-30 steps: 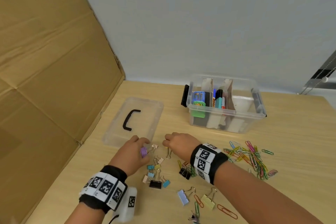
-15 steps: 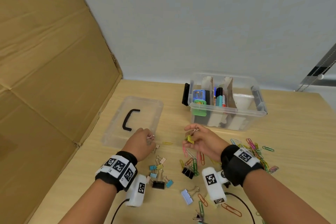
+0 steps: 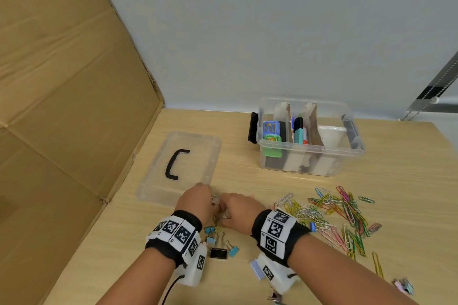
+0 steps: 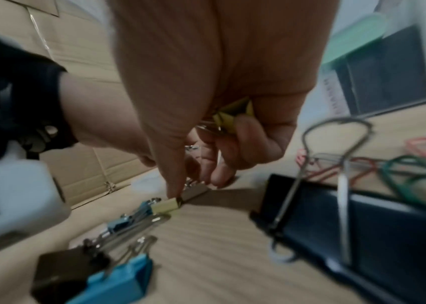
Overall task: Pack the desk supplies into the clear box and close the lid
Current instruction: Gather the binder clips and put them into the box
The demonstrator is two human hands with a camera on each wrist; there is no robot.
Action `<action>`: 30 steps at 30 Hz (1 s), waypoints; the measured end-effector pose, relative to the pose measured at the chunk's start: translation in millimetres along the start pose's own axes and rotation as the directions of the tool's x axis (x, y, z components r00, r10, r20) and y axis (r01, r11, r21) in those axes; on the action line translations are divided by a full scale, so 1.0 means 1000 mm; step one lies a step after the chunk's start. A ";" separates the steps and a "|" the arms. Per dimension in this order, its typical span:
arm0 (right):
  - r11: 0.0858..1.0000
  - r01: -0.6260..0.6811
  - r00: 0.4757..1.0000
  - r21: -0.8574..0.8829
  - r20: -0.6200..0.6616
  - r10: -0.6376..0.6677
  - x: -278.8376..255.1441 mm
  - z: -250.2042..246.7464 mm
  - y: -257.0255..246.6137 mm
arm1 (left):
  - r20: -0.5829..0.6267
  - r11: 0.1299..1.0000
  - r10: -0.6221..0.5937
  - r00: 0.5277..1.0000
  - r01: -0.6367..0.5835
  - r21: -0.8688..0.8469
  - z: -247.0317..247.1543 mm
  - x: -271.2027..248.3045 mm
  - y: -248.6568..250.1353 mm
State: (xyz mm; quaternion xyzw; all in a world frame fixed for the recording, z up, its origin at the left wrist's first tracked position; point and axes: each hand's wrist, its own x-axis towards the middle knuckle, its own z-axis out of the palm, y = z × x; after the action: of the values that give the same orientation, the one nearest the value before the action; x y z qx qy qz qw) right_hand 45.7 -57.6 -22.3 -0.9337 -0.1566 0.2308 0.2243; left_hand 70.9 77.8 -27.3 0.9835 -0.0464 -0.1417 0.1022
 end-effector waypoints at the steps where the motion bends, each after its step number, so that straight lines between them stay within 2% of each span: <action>1: 1.000 -0.001 1.000 -0.008 -0.001 0.001 0.001 0.001 -0.002 | 0.007 1.000 0.000 1.000 0.000 -0.013 -0.001 0.000 -0.001; 6: 0.996 0.016 1.000 -0.082 0.026 -0.014 -0.003 -0.005 -0.010 | -0.011 0.996 0.023 1.000 -0.023 -0.085 -0.004 -0.007 -0.006; 10: 1.000 -0.018 0.999 -0.025 0.036 0.018 -0.007 -0.001 0.000 | -0.045 0.973 0.029 0.999 -0.038 -0.227 -0.012 -0.012 -0.008; 14: 0.984 -0.018 1.000 0.175 0.004 0.017 -0.026 -0.011 0.012 | -0.079 0.944 0.071 0.994 -0.092 -0.317 -0.021 -0.015 -0.005; 19: 0.879 0.004 0.980 0.477 -0.177 0.092 -0.072 -0.071 0.042 | -0.132 0.885 0.093 0.987 -0.143 -0.443 -0.029 -0.018 0.009; 22: 0.762 0.024 0.929 0.647 -0.296 0.221 -0.097 -0.122 0.064 | -0.143 0.849 0.115 0.983 -0.172 -0.499 -0.032 -0.020 0.022; 25: 0.676 0.032 0.819 0.736 -0.407 0.404 -0.104 -0.166 0.093 | -0.148 0.832 0.135 0.980 -0.194 -0.520 -0.033 -0.021 0.036; 27: 0.642 -0.008 0.763 0.767 -0.410 0.499 -0.095 -0.191 0.110 | -0.153 0.823 0.151 0.977 -0.210 -0.527 -0.032 -0.022 0.045; 28: 0.612 -0.035 0.754 0.790 -0.381 0.536 -0.087 -0.202 0.119 | -0.150 0.821 0.159 0.976 -0.215 -0.528 -0.031 -0.023 0.049; 30: 0.485 -0.047 0.738 0.873 -0.296 0.606 -0.067 -0.222 0.133 | -0.141 0.816 0.174 0.974 -0.223 -0.533 -0.030 -0.025 0.058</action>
State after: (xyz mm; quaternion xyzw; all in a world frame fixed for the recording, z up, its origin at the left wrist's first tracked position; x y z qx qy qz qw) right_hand 125.8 -274.5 112.1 -0.7507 0.2369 0.0247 0.6162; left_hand 51.9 29.9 19.9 0.9084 -0.1022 -0.0951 0.3942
